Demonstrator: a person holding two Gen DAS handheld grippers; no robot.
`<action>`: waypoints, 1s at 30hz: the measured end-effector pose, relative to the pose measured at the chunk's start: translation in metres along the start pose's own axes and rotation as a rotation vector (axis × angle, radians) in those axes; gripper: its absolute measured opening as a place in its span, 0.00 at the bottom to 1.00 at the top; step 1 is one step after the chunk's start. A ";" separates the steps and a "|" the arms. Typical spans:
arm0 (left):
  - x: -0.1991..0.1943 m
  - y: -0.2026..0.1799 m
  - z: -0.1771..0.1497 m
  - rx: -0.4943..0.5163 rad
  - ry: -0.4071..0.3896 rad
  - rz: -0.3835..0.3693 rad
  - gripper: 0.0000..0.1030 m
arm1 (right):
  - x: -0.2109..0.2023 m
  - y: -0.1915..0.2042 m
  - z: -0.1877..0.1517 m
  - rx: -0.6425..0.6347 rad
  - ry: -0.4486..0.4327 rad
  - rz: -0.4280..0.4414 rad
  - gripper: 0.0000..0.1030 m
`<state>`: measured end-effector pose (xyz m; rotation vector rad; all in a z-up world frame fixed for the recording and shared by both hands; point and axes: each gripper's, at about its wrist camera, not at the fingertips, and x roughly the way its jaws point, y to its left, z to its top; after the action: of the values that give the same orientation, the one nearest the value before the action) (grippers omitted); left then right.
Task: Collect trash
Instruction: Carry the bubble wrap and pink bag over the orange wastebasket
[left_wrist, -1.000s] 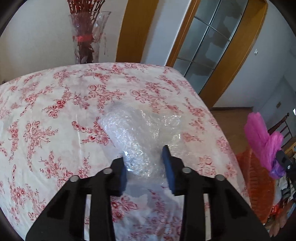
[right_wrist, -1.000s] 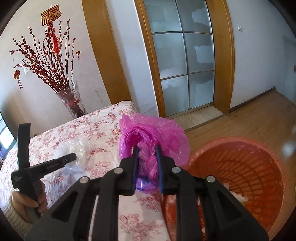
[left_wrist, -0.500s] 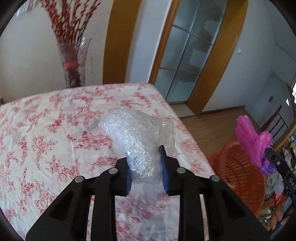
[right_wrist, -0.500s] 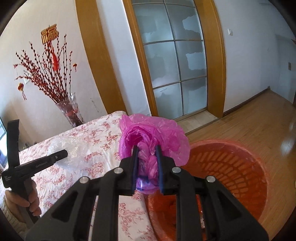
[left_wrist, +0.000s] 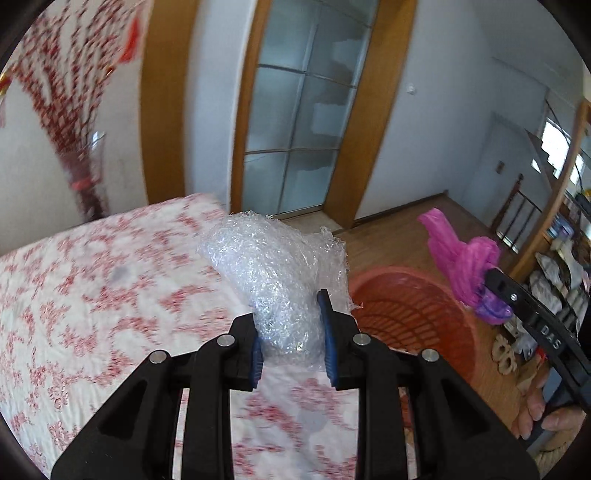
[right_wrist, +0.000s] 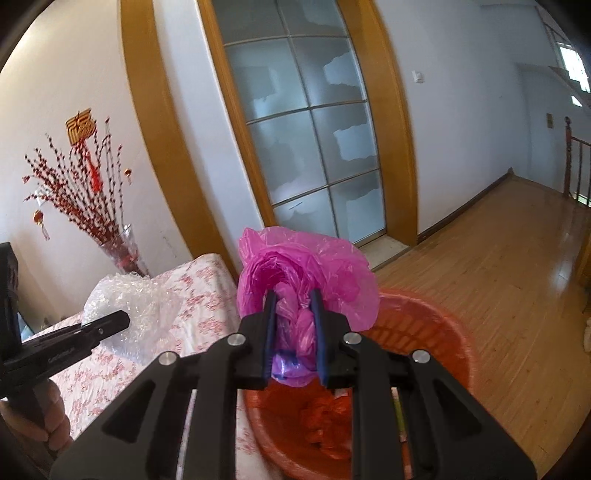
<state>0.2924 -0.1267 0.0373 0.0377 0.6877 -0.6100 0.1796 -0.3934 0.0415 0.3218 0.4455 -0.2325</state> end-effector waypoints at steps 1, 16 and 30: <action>-0.001 -0.009 0.000 0.017 -0.005 -0.007 0.25 | -0.005 -0.005 0.000 0.003 -0.011 -0.009 0.18; 0.039 -0.091 -0.014 0.142 0.046 -0.082 0.25 | -0.022 -0.064 -0.015 0.062 -0.022 -0.083 0.18; 0.074 -0.124 -0.034 0.186 0.139 -0.100 0.25 | -0.001 -0.093 -0.024 0.121 0.025 -0.071 0.19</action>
<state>0.2505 -0.2593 -0.0134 0.2220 0.7690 -0.7714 0.1428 -0.4707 -0.0027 0.4286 0.4686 -0.3259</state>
